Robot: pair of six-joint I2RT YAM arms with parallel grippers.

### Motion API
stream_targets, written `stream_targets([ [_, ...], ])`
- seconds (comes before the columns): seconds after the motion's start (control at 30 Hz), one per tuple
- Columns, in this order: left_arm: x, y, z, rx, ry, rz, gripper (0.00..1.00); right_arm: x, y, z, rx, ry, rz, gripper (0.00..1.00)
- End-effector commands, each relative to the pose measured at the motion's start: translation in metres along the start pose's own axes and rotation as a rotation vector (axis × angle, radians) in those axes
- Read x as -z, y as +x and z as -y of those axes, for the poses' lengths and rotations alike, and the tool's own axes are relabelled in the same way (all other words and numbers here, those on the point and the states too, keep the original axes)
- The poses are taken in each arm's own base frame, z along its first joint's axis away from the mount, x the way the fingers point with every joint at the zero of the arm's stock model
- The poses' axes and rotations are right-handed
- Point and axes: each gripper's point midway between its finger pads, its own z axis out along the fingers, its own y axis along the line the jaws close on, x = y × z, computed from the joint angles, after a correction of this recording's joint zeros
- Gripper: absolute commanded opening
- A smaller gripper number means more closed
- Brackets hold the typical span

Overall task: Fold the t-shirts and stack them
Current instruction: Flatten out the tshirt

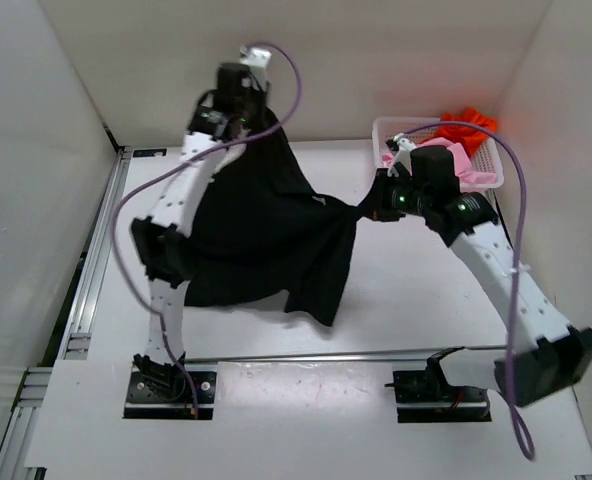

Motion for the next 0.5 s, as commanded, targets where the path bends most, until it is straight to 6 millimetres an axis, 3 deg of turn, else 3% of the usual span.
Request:
stream_targets([
  [0.0,-0.053,0.042,0.037,-0.019,0.049,-0.065,0.77,-0.040,0.016,0.076,-0.247,0.192,-0.078,0.00],
  [0.03,-0.064,0.054,0.033,-0.022,0.021,-0.084,0.95,-0.051,0.020,0.086,-0.256,0.219,-0.098,0.02],
  [0.07,-0.077,0.060,0.031,-0.029,-0.030,-0.083,1.00,-0.068,0.019,0.109,-0.274,0.288,-0.119,0.09],
  [0.1,-0.077,0.060,0.024,-0.031,-0.067,-0.082,1.00,-0.076,0.018,0.123,-0.277,0.326,-0.135,0.33],
  [0.17,-0.066,0.055,0.014,-0.025,-0.080,-0.082,1.00,-0.085,0.016,0.142,-0.299,0.380,-0.189,0.54],
  [0.2,-0.042,0.048,-0.001,-0.015,-0.087,-0.088,1.00,-0.093,0.002,0.153,-0.306,0.396,-0.195,0.61],
  [0.3,0.006,0.057,-0.034,-0.002,-0.134,-0.142,1.00,-0.081,0.004,0.163,-0.283,0.476,-0.223,0.74],
  [0.33,0.038,0.075,-0.040,-0.004,-0.143,-0.199,1.00,-0.075,0.020,0.167,-0.289,0.505,-0.250,0.75],
  [0.4,0.072,0.111,-0.053,-0.008,-0.172,-0.319,1.00,-0.061,0.025,0.163,-0.274,0.508,-0.208,0.78],
  [0.43,0.106,0.153,-0.065,0.000,-0.182,-0.457,1.00,-0.059,0.057,0.166,-0.296,0.509,-0.271,0.78],
  [0.47,0.123,0.177,-0.068,0.014,-0.170,-0.532,1.00,-0.055,0.072,0.164,-0.297,0.498,-0.304,0.78],
])
